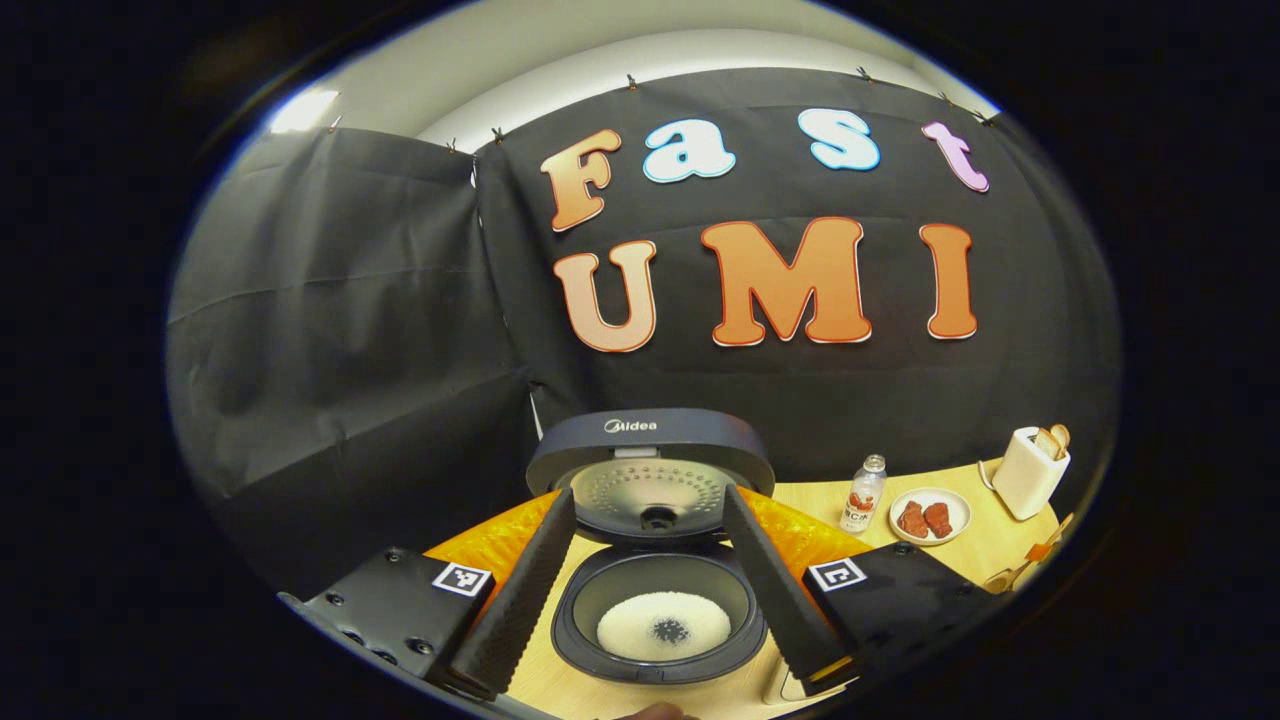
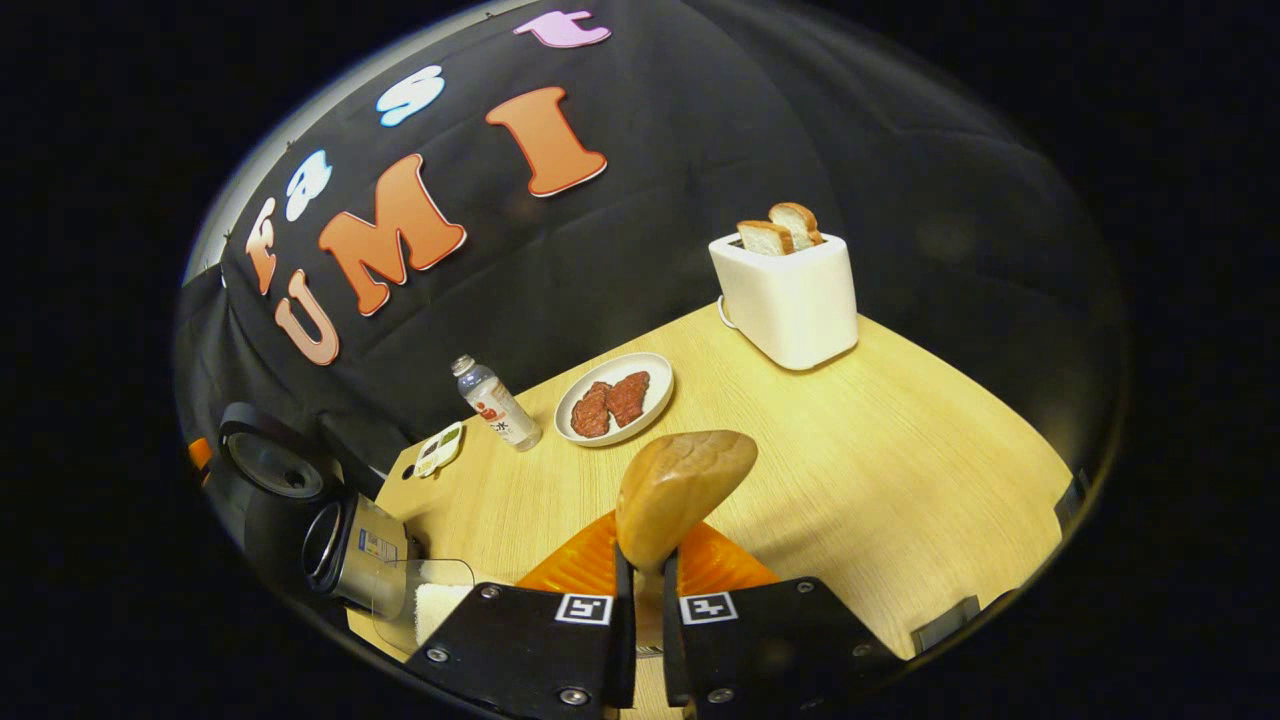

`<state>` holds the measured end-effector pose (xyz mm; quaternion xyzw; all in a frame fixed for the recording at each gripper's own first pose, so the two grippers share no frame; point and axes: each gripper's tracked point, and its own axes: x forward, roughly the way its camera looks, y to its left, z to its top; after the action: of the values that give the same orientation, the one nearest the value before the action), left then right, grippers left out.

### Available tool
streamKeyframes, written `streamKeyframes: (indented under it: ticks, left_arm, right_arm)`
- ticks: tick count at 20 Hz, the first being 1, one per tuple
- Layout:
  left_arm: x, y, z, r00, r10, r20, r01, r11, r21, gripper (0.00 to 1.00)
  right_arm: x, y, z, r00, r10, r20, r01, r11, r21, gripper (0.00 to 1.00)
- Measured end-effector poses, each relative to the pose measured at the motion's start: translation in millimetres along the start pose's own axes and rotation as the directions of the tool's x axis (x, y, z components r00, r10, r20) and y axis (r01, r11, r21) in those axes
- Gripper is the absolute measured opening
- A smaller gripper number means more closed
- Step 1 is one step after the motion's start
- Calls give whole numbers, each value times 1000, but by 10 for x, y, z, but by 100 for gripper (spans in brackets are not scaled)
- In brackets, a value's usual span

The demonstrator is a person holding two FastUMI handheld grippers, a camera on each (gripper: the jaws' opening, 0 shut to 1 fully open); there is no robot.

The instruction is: Close the left gripper, press the button to open the rice cooker; take a wooden spoon from the chopstick holder with the right hand, scoop a spoonful of rice and pour it into the rice cooker, then put the wooden spoon back into the chopstick holder.

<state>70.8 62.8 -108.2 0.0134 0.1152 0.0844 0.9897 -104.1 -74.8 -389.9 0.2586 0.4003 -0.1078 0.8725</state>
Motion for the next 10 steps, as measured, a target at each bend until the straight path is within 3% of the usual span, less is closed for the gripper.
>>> streamKeyframes:
  ticks: [1, 3, 4, 5, 6, 8, 10]
  left_arm:
    - [53, 6, 82, 1000, -8, 12, 8, 1000, -16, 95]
    - [192, 50, 274, 999, -15, 35, 17, 999, -43, 99]
    - [288, 73, 393, 999, -21, 47, 24, 998, -57, 93]
    - [396, 88, 472, 998, -21, 51, 25, 997, -68, 93]
    - [494, 126, 533, 999, -14, 43, 17, 997, -70, 93]
    - [802, 243, 633, 999, 21, 27, -19, 997, -68, 93]
    - [1059, 261, 644, 1000, 17, -20, -19, 994, -103, 96]
  right_arm:
    - [21, -5, -97, 999, 3, -46, -2, 1000, 7, 14]
    - [-19, 70, -38, 999, 23, -47, -21, 999, 27, 16]
    - [-43, 59, -3, 999, 22, -48, -21, 1000, 21, 17]
    - [-58, 37, 32, 999, 12, -50, -11, 1000, 7, 22]
    - [-68, -1, 61, 998, -10, -57, 9, 1000, -14, 14]
    - [-116, -164, 104, 992, -89, -90, 82, 994, -69, 51]
    - [-216, -150, 362, 993, -103, -49, 98, 991, -95, 58]
